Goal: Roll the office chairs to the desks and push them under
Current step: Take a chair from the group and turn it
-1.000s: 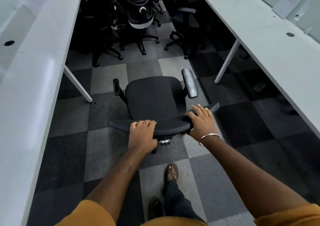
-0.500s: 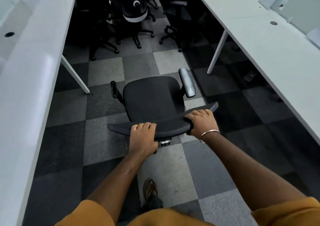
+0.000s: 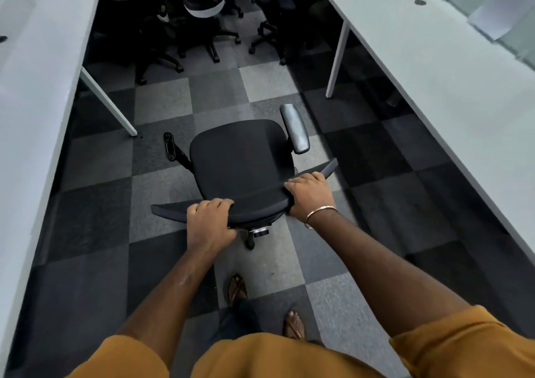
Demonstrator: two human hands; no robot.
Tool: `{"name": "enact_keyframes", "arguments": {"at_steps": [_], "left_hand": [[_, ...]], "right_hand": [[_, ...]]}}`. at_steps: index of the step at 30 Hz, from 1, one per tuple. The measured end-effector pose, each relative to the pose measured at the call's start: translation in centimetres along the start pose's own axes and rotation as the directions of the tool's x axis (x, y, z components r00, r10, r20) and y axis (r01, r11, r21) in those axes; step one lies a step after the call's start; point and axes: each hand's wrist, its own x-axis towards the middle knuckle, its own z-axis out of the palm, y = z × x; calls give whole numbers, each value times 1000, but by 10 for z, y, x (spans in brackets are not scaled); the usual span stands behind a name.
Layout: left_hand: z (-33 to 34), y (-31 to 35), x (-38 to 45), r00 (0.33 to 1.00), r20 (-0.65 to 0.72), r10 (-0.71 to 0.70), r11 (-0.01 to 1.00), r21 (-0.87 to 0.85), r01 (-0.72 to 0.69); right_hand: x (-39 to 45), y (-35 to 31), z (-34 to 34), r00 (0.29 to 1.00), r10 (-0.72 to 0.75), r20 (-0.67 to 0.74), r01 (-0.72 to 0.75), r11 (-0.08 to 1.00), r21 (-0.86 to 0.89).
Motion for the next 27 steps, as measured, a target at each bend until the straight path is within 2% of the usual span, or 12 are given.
{"name": "enact_keyframes", "arguments": {"at_steps": [7,14,22,27], "left_hand": [[7,31,-84,998,48,30,999,30,-31],[5,39,-162,975,116,187,982,-13,-187],[16,34,-257,962,112,250,968,8,-252],[28,37,-315,955,98,279,959,26,-282]], "right_hand": [[-96,4,19,998,41,-39,-40,999,35],[-187,-7,30,994,103,-44,-101,994,47],[-297,-41,54,980,195,-40,-193,980,50],[-366,-53,64,980,189,-67,-183,979,89]]}}
